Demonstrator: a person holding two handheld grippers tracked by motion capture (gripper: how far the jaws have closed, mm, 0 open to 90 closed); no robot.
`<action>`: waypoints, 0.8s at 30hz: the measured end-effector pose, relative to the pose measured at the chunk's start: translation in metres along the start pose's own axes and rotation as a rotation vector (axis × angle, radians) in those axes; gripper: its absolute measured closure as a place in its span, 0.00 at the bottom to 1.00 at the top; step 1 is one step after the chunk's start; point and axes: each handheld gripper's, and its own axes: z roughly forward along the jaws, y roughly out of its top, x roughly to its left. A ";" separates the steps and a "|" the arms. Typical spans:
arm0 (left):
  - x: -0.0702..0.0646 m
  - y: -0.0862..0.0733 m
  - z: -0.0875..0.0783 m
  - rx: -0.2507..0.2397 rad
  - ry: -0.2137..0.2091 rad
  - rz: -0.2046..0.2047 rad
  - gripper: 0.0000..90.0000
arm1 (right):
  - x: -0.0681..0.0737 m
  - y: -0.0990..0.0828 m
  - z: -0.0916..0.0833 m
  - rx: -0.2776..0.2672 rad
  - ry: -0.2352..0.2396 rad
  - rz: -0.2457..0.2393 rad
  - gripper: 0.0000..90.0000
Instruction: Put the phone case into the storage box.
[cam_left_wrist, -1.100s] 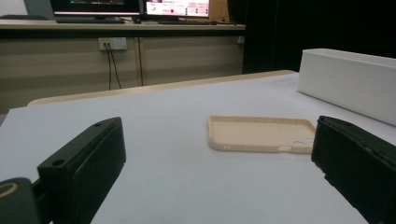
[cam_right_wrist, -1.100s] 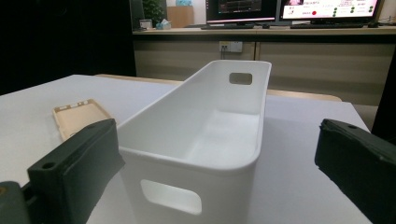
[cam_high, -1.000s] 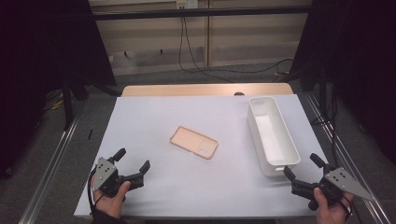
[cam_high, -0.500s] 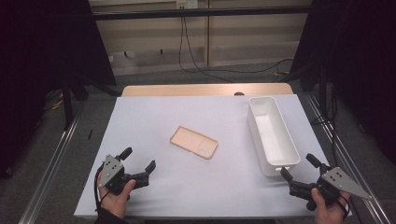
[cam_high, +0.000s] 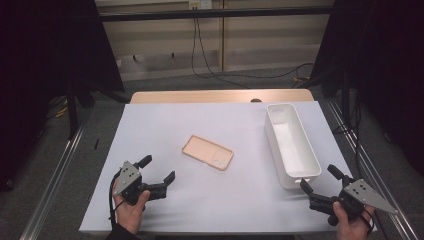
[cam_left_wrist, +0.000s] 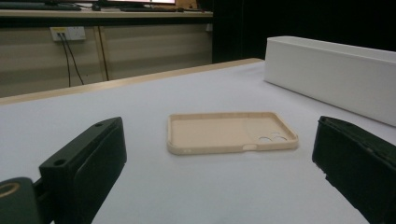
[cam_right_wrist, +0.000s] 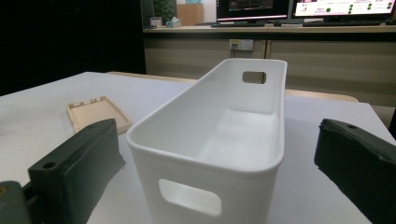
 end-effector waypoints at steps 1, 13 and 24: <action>-0.001 0.000 0.001 0.002 -0.006 -0.003 0.04 | 0.000 0.000 0.000 -0.002 0.000 0.000 0.00; 0.003 0.005 0.016 0.001 -0.017 0.047 0.07 | 0.001 0.000 0.000 -0.001 0.006 0.002 0.00; 0.001 0.012 0.041 -0.040 -0.037 -0.007 0.04 | 0.001 0.000 0.000 -0.008 0.012 0.011 0.00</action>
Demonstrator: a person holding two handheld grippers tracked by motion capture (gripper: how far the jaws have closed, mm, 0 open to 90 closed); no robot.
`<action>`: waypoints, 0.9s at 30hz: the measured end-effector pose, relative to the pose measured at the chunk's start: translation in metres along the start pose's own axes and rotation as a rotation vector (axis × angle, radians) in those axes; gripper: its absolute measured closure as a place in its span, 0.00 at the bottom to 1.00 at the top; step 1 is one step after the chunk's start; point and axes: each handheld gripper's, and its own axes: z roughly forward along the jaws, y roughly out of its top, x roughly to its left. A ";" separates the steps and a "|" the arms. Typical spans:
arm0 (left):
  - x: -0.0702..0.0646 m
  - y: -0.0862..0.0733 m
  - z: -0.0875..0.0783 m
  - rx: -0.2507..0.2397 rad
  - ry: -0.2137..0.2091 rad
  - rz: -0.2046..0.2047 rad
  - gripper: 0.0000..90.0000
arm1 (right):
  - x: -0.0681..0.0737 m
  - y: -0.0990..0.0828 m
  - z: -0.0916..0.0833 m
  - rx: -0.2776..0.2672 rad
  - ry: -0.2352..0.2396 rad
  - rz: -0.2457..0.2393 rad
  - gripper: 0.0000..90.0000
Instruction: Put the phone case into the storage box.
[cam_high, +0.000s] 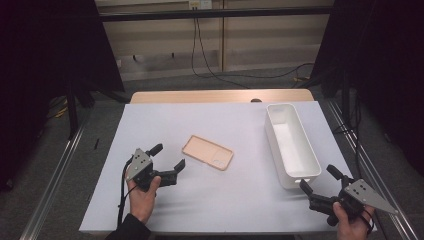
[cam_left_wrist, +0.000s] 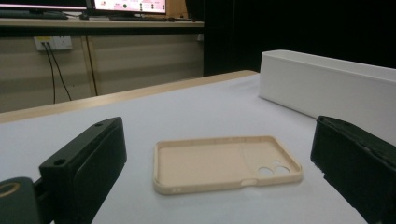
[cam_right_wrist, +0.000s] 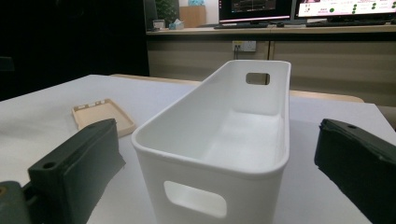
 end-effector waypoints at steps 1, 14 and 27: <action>0.000 0.000 0.002 0.001 0.002 0.006 0.03 | 0.000 0.000 0.000 -0.004 -0.001 0.003 0.00; 0.004 0.007 0.027 -0.008 0.004 0.013 0.01 | 0.000 0.000 0.000 0.000 0.004 0.002 0.00; 0.011 0.020 0.060 -0.024 0.001 0.049 0.04 | 0.000 -0.001 0.000 -0.002 0.000 0.008 0.00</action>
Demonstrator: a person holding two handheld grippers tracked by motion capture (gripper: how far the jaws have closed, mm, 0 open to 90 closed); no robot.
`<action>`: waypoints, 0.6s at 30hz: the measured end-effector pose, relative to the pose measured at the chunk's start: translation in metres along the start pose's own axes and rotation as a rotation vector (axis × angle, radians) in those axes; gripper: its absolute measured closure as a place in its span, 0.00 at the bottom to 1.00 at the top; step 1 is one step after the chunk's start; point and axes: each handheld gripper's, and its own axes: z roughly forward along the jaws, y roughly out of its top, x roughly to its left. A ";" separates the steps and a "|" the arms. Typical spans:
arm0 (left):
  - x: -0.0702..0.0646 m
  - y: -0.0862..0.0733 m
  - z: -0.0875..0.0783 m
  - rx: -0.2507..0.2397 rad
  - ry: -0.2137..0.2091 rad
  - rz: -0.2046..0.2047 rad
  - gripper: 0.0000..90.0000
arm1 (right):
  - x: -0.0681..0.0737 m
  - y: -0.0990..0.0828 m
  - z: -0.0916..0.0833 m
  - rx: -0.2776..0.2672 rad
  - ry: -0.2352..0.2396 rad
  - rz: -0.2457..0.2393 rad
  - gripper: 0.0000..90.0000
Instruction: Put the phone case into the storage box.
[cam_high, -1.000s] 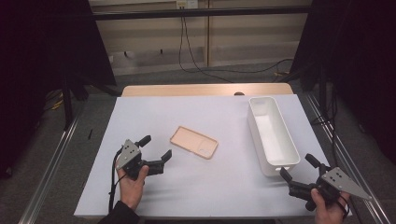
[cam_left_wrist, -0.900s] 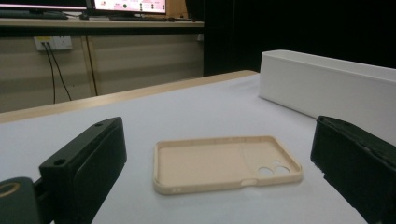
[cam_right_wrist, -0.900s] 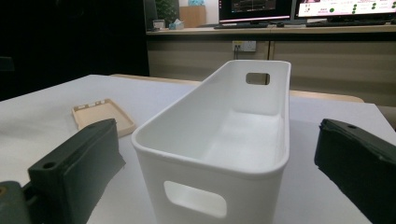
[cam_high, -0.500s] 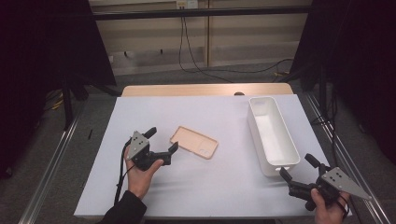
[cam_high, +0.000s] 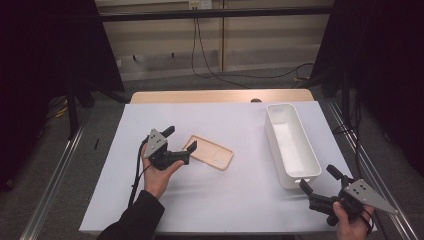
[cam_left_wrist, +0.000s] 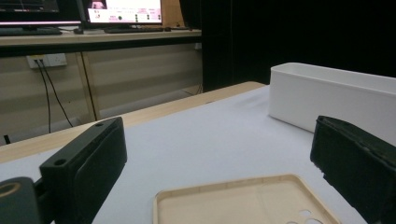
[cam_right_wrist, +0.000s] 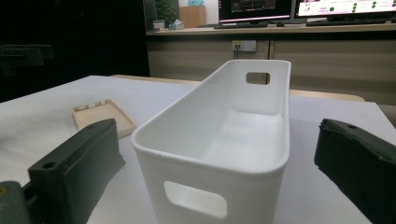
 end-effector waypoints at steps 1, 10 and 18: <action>0.001 0.001 0.003 -0.005 -0.001 -0.002 0.04 | 0.000 0.000 0.000 0.000 0.000 0.000 0.00; 0.000 0.009 0.028 0.011 -0.008 0.023 0.05 | -0.001 0.000 0.000 0.001 -0.010 -0.003 0.00; 0.001 0.015 0.046 0.022 0.005 0.053 0.06 | 0.000 0.000 0.000 0.003 -0.005 0.000 0.00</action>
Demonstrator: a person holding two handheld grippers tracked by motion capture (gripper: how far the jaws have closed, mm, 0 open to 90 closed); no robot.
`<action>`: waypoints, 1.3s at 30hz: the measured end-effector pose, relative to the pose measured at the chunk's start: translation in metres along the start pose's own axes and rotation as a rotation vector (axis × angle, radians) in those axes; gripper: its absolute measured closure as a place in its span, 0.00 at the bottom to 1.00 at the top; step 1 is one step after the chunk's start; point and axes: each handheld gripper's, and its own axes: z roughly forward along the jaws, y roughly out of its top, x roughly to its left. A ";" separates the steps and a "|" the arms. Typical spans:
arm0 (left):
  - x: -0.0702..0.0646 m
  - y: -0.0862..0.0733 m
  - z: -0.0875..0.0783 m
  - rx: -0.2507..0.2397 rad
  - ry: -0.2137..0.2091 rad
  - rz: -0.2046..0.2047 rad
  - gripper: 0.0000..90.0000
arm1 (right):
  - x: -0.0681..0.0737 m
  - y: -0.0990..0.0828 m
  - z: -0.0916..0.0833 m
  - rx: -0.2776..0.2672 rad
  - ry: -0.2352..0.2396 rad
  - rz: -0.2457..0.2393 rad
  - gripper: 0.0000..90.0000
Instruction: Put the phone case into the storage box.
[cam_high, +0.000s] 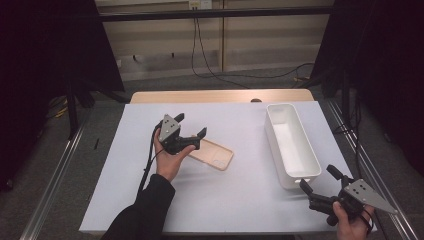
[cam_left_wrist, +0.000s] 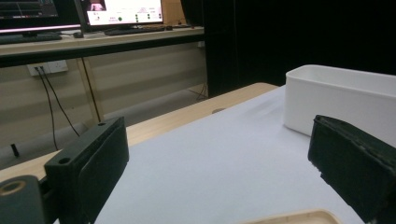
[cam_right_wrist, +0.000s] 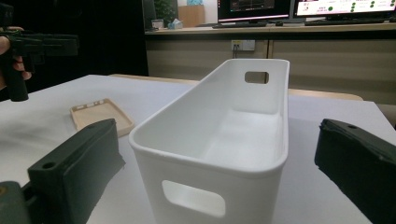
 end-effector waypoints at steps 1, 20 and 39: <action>0.000 0.000 0.002 -0.005 -0.003 0.001 0.08 | 0.000 0.000 0.000 -0.001 0.001 0.001 0.00; 0.002 0.010 0.035 -0.007 -0.030 -0.024 0.40 | 0.000 0.000 0.000 0.002 0.009 0.002 0.00; 0.010 0.006 0.038 0.056 -0.091 -0.024 1.00 | 0.000 0.000 0.000 0.005 0.013 0.002 0.00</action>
